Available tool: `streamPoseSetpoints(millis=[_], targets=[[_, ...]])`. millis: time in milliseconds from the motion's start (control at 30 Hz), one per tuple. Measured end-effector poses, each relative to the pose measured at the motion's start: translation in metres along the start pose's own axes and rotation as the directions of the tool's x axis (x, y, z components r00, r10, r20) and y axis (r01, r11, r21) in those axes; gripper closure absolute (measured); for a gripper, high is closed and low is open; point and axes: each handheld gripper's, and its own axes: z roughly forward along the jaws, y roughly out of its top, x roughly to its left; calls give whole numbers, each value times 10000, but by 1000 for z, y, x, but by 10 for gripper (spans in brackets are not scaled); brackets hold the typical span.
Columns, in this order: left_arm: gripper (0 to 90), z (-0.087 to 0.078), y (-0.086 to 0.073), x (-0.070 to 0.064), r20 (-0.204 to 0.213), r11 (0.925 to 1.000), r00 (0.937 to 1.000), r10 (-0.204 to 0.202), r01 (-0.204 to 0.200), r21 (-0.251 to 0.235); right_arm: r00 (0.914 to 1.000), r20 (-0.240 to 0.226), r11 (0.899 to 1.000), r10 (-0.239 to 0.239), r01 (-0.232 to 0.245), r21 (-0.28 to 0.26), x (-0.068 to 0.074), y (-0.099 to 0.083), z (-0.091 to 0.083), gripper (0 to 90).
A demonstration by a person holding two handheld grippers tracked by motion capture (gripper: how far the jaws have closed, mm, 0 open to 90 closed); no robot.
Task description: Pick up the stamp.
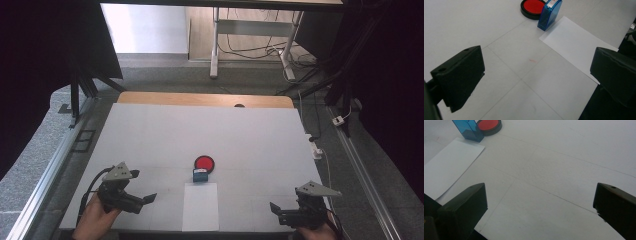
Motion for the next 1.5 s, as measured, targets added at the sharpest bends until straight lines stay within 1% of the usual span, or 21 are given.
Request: streamPoseSetpoints(millis=[33,167,267,367,500,533,733,833,1000,1233,1333,1400,1433,1467,1500], targets=[[0,3,3,0,44,10000,10000,36,-36,34,10000,-3,10000,-6,6,-1,0,0,0,0],[0,8,7,0,71,9999,9999,120,-121,89,10000,-4,10000,-11,11,6,0,0,0,0],[0,14,12,1,25,9997,9997,227,-227,127,10000,-14,10000,-14,14,13,0,0,0,0],[0,17,15,1,53,9997,9997,226,-227,100,10000,-22,10000,-20,20,13,0,0,0,0],[0,24,20,3,171,9995,9994,288,-291,129,10000,-21,10000,-29,29,28,0,0,0,0],[0,25,21,4,263,9995,9992,297,-300,132,10000,-17,10000,-26,26,30,0,0,0,0],[0,37,29,7,605,9978,9966,564,-583,305,10000,-16,10000,-41,41,39,0,0,0,0],[0,44,34,7,694,9958,9944,799,-828,397,10000,-11,10000,-53,53,66,0,0,0,0],[0,56,42,7,962,9926,9898,1055,-1107,503,10000,-26,9999,-66,66,89,0,0,0,0],[0,75,54,6,1389,9840,9783,1536,-1642,689,10000,-43,9999,-88,88,102,0,0,1,0],[0,85,59,6,1604,9819,9744,1575,-1718,796,10000,-52,9999,-81,82,101,0,0,1,0],[0,90,61,6,1674,9802,9723,1633,-1792,846,10000,-57,9999,-81,81,97,0,0,1,0],[0,93,63,6,1688,9778,9705,1721,-1890,900,10000,-57,9999,-81,81,97,0,0,1,0],[0,95,64,5,1729,9778,9695,1738,-1908,871,9999,-60,9999,-83,84,97,0,0,1,0],[0,98,66,5,1768,9758,9673,1818,-1996,890,9999,-61,9999,-80,81,98,0,0,1,0]])
